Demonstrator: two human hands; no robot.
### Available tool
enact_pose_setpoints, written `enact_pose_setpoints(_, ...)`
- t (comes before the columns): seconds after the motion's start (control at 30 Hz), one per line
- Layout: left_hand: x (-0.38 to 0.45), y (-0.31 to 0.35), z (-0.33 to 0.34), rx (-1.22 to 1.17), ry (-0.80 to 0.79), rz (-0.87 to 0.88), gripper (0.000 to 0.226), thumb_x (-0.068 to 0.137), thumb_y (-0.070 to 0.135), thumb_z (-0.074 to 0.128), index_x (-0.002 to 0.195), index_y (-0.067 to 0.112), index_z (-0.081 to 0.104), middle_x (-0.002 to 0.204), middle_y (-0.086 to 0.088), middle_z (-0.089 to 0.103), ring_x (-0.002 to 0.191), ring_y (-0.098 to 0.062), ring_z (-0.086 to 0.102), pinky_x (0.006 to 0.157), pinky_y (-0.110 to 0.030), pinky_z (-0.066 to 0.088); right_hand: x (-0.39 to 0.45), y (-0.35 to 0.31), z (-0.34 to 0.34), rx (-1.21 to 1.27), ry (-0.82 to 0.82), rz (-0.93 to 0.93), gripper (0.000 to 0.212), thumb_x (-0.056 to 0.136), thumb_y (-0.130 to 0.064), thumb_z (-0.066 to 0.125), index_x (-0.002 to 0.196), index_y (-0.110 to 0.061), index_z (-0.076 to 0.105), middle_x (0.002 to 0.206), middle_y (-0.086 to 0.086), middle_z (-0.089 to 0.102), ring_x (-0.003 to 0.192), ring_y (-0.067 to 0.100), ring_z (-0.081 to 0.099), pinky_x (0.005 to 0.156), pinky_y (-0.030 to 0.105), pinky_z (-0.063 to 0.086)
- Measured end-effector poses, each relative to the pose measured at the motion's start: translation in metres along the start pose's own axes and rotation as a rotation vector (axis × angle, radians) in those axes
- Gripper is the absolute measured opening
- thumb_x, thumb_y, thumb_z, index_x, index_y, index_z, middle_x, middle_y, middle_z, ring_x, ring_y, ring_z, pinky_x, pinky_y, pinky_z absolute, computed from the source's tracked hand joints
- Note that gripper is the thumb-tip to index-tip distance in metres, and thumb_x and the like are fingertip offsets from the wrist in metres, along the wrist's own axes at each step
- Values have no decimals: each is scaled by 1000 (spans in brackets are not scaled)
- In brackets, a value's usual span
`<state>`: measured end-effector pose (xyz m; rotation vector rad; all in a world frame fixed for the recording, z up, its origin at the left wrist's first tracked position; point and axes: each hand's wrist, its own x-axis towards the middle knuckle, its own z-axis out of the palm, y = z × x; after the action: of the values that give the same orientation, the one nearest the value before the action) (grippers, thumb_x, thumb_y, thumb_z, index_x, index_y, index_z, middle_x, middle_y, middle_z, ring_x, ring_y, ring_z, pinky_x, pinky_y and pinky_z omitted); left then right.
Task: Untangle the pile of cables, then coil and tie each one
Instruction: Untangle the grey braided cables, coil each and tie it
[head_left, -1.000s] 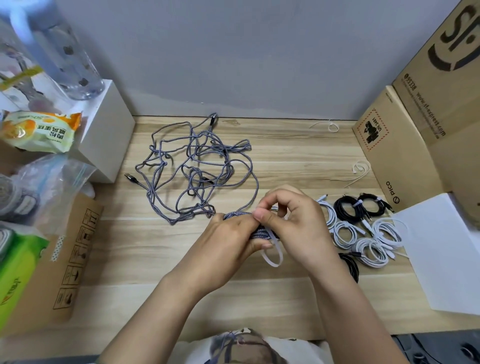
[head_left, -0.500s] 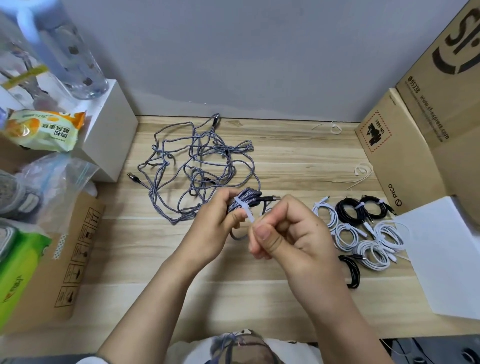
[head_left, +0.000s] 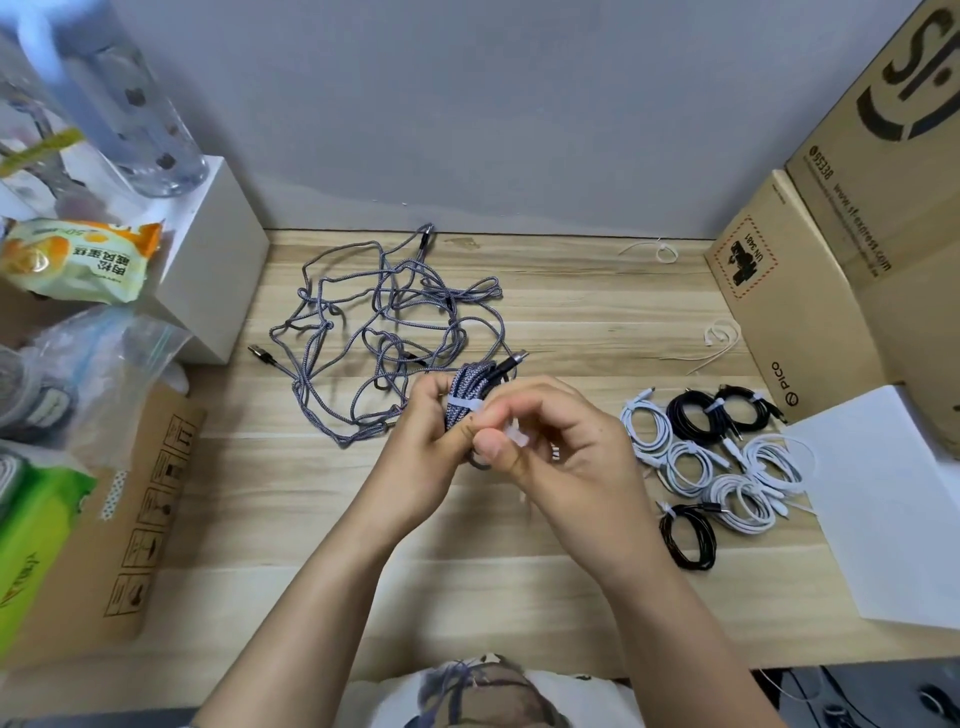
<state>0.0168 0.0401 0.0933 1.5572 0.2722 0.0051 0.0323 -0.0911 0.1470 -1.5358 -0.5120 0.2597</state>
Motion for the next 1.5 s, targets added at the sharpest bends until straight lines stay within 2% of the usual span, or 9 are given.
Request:
enact_pose_setpoints(0.1,-7,13,10,-203,-98,-64,48,78,27,73,105,0,43,74,7,59,66,-1,57,62,-21,52,7,5,1,-139,35,-65,33,81,-56,56,80,-26,68,88,-14,66,88,9,56,80,22,40)
enact_pose_setpoints(0.2,-9,18,17,-387,-199,-178,80,62,49,79,109,-6,44,83,-6,54,75,-13,57,64,-32,51,13,5,2,25,51,-92,30,76,-58,60,74,-30,71,80,-8,68,81,12,61,75,23,45)
enact_pose_setpoints(0.33,-16,22,22,-820,-457,-353,32,64,36,83,75,16,60,65,1,51,61,-9,52,62,-29,49,16,3,0,349,118,91,36,54,-65,73,62,-30,72,54,-11,58,36,3,42,33,11,31)
enact_pose_setpoints(0.43,-17,28,20,-1020,-611,-408,10,77,21,74,81,18,66,67,7,47,63,-4,49,65,-25,45,17,1,-2,553,145,117,33,54,-60,72,59,-27,70,49,-12,51,35,0,44,31,10,35)
enact_pose_setpoints(0.53,-16,34,18,-1110,-681,-445,21,76,31,75,86,15,66,69,6,49,65,-6,49,65,-23,43,17,-3,-4,625,115,87,30,58,-56,70,60,-26,70,48,-11,49,40,2,49,32,12,39)
enact_pose_setpoints(0.63,-16,32,22,-1048,-597,-440,32,66,47,79,72,18,67,57,9,45,54,-3,46,57,-20,42,16,-3,-3,619,75,106,35,55,-59,74,60,-25,70,49,-8,50,35,5,49,31,14,41)
enact_pose_setpoints(1.03,-18,41,38,-1174,-373,-422,32,55,24,88,63,15,58,49,8,43,43,-6,46,47,-19,42,31,0,-9,884,292,12,26,65,-43,68,55,-19,63,43,-6,45,52,8,48,60,18,45)
enact_pose_setpoints(1.2,-19,55,44,-1111,-275,-462,24,76,29,66,59,17,55,46,8,39,40,-4,41,45,-16,38,34,-6,-14,998,402,57,35,75,-39,47,48,-20,60,39,-6,39,48,8,44,64,20,41)
enact_pose_setpoints(1.5,-22,46,33,-1016,-416,-315,35,65,13,78,87,12,51,64,1,47,59,-11,50,57,-26,44,33,0,-24,1095,344,85,43,85,-42,38,50,-21,53,40,-7,33,46,10,40,60,21,45)
